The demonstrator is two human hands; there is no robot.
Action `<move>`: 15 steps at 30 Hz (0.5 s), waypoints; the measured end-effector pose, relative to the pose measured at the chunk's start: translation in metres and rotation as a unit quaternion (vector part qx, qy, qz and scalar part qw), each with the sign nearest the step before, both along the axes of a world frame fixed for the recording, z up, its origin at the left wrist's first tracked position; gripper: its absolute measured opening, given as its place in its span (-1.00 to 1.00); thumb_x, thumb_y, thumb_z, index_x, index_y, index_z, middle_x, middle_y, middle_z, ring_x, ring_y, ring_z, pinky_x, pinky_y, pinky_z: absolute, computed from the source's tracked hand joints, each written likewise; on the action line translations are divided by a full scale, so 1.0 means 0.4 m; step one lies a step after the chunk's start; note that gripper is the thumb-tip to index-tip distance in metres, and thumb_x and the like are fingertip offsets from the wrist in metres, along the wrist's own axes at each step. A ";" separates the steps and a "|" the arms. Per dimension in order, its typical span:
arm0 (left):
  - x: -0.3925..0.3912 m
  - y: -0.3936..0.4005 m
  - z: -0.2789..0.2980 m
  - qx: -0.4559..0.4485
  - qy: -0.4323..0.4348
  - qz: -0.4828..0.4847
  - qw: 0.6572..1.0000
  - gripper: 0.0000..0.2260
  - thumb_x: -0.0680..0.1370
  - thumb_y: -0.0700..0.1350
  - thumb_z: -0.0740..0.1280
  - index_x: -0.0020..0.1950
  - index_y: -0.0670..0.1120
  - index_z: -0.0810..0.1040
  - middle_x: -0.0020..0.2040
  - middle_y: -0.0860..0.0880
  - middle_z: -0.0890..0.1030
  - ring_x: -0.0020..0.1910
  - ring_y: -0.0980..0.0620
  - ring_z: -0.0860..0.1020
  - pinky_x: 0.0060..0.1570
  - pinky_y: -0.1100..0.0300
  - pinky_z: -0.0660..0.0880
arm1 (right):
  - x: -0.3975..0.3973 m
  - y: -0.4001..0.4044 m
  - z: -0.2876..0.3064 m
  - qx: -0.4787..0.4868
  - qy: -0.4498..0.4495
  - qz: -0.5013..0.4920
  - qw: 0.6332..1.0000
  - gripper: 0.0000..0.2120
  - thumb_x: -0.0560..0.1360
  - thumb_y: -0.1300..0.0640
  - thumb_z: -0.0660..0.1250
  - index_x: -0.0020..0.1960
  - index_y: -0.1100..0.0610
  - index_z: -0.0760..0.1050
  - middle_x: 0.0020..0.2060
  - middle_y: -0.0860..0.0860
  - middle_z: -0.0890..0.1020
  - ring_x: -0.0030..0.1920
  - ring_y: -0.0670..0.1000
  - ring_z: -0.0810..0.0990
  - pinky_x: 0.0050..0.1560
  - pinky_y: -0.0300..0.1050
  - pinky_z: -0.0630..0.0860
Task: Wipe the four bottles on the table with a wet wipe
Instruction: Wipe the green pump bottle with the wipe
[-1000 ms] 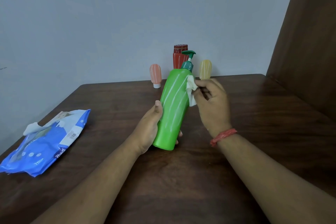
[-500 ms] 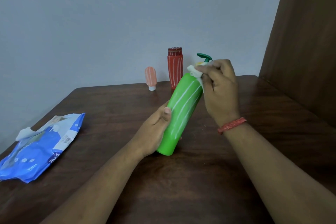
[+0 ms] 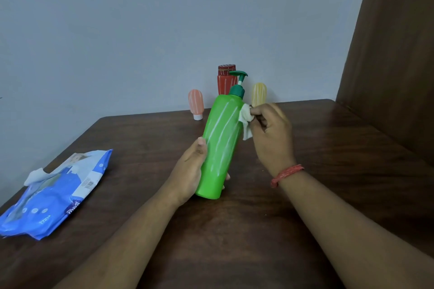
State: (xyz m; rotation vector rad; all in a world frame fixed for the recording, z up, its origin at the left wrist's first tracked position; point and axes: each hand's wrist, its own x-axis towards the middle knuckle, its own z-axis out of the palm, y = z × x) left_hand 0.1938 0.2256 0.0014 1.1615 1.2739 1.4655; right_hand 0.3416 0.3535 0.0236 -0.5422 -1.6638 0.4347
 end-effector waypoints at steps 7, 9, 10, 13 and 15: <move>0.000 0.004 -0.007 0.004 -0.017 -0.019 1.000 -0.45 0.55 0.24 0.08 0.37 -0.07 0.44 -0.07 -0.23 0.67 -0.20 -0.27 0.66 -0.26 -0.16 0.64 | 0.001 -0.026 -0.005 0.016 0.016 0.016 1.000 -0.82 0.47 0.43 0.33 -0.03 0.21 0.59 -0.08 0.01 0.55 -0.10 0.01 0.59 -0.10 0.00 0.58; -0.004 0.002 -0.004 0.003 -0.020 -0.011 1.000 -0.46 0.55 0.24 0.07 0.36 -0.07 0.45 -0.08 -0.22 0.68 -0.21 -0.26 0.66 -0.27 -0.17 0.64 | -0.005 -0.027 -0.006 0.033 -0.001 0.018 0.999 -0.83 0.46 0.44 0.35 -0.03 0.23 0.60 -0.09 0.02 0.56 -0.10 0.02 0.60 -0.09 -0.01 0.58; -0.005 0.002 -0.004 0.003 -0.016 -0.010 1.000 -0.47 0.55 0.24 0.07 0.36 -0.05 0.45 -0.08 -0.21 0.68 -0.21 -0.26 0.67 -0.27 -0.16 0.64 | -0.006 -0.021 0.000 0.029 0.012 0.007 0.999 -0.82 0.46 0.44 0.35 -0.03 0.23 0.61 -0.09 0.01 0.56 -0.10 0.00 0.60 -0.09 -0.02 0.58; 0.001 0.002 -0.006 0.001 -0.009 -0.017 1.000 -0.48 0.54 0.24 0.08 0.37 -0.02 0.45 -0.05 -0.21 0.68 -0.20 -0.27 0.67 -0.27 -0.14 0.64 | -0.002 -0.010 0.010 0.006 0.049 -0.020 0.999 -0.79 0.46 0.45 0.34 -0.01 0.21 0.61 -0.09 -0.03 0.53 -0.11 -0.01 0.59 -0.10 -0.02 0.58; 0.001 0.004 -0.008 0.000 -0.016 -0.010 1.000 -0.46 0.54 0.25 0.08 0.38 -0.03 0.44 -0.03 -0.23 0.67 -0.19 -0.29 0.66 -0.26 -0.16 0.64 | -0.004 -0.028 -0.004 0.022 0.018 -0.002 1.000 -0.82 0.48 0.43 0.33 -0.01 0.21 0.60 -0.08 -0.01 0.54 -0.11 0.02 0.58 -0.11 -0.04 0.57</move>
